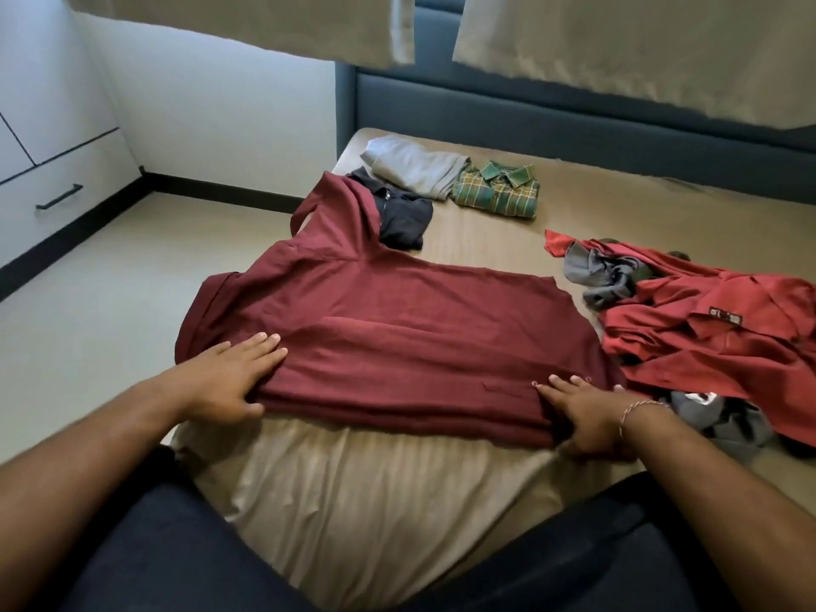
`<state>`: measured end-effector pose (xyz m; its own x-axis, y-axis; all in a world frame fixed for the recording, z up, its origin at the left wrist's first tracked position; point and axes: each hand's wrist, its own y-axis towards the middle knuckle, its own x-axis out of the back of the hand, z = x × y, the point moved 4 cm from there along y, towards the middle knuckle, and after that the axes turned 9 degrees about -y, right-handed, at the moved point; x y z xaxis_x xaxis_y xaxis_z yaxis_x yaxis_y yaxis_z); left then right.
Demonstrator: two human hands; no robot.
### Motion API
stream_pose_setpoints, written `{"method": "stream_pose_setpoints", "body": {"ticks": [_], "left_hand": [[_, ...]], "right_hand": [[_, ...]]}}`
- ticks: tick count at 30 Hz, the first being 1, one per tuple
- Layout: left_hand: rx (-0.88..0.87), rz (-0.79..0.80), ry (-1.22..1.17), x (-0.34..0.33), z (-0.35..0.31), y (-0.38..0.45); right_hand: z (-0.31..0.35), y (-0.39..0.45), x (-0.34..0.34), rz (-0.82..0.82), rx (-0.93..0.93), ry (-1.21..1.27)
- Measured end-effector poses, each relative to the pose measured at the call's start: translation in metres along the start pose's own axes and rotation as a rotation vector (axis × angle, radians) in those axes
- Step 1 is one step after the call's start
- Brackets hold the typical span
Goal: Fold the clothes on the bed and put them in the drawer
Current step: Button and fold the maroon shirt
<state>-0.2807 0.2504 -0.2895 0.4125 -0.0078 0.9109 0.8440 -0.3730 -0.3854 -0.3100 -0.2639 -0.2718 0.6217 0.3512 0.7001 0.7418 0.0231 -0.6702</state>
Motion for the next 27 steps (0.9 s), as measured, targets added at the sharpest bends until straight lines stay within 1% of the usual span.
{"method": "stream_pose_setpoints", "body": {"ticks": [1, 2, 4, 5, 7, 9, 11, 12, 13, 15, 18, 20, 21, 22, 24, 25, 27], "left_hand": [[-0.015, -0.035, -0.069, 0.005, -0.008, 0.0], [-0.06, -0.113, -0.151, 0.013, -0.023, 0.003], [-0.188, -0.251, -0.239, 0.023, -0.069, 0.015], [-0.241, -0.273, -0.253, 0.022, -0.097, 0.026], [-0.287, -0.249, -0.207, 0.009, -0.151, 0.052], [-0.223, -0.224, -0.17, -0.008, -0.178, 0.079], [-0.107, -0.239, -0.171, -0.024, -0.169, 0.095], [-0.066, -0.26, -0.154, -0.03, -0.158, 0.096], [-0.041, -0.291, -0.13, -0.034, -0.144, 0.094], [0.023, -0.323, -0.085, -0.041, -0.114, 0.092], [0.131, -0.284, -0.051, -0.037, -0.091, 0.09], [0.169, -0.274, -0.055, -0.022, -0.096, 0.094], [0.178, -0.316, -0.056, -0.009, -0.1, 0.102], [0.175, -0.395, -0.049, 0.005, -0.104, 0.109], [0.129, -0.581, -0.04, 0.034, -0.109, 0.127], [0.096, -0.638, -0.043, 0.047, -0.108, 0.139], [0.02, -0.632, -0.052, 0.067, -0.104, 0.168]], "right_hand": [[0.008, -0.004, 0.009, -0.054, 0.026, 0.071], [0.021, -0.009, 0.019, -0.128, 0.084, 0.171], [0.06, -0.009, 0.039, -0.29, 0.231, 0.294], [0.08, -0.004, 0.048, -0.373, 0.278, 0.299], [0.12, 0.014, 0.06, -0.487, 0.32, 0.253], [0.144, 0.039, 0.061, -0.539, 0.263, 0.246], [0.147, 0.06, 0.048, -0.527, 0.197, 0.265], [0.143, 0.066, 0.038, -0.526, 0.179, 0.235], [0.136, 0.068, 0.03, -0.541, 0.165, 0.19], [0.114, 0.076, 0.02, -0.567, 0.107, 0.181], [0.083, 0.088, 0.02, -0.55, -0.028, 0.245], [0.08, 0.09, 0.023, -0.551, -0.061, 0.248], [0.083, 0.092, 0.027, -0.567, -0.071, 0.263], [0.085, 0.093, 0.03, -0.596, -0.084, 0.28], [0.088, 0.097, 0.041, -0.722, -0.1, 0.334], [0.088, 0.101, 0.047, -0.787, -0.092, 0.371], [0.083, 0.112, 0.063, -0.88, -0.029, 0.451]]}}
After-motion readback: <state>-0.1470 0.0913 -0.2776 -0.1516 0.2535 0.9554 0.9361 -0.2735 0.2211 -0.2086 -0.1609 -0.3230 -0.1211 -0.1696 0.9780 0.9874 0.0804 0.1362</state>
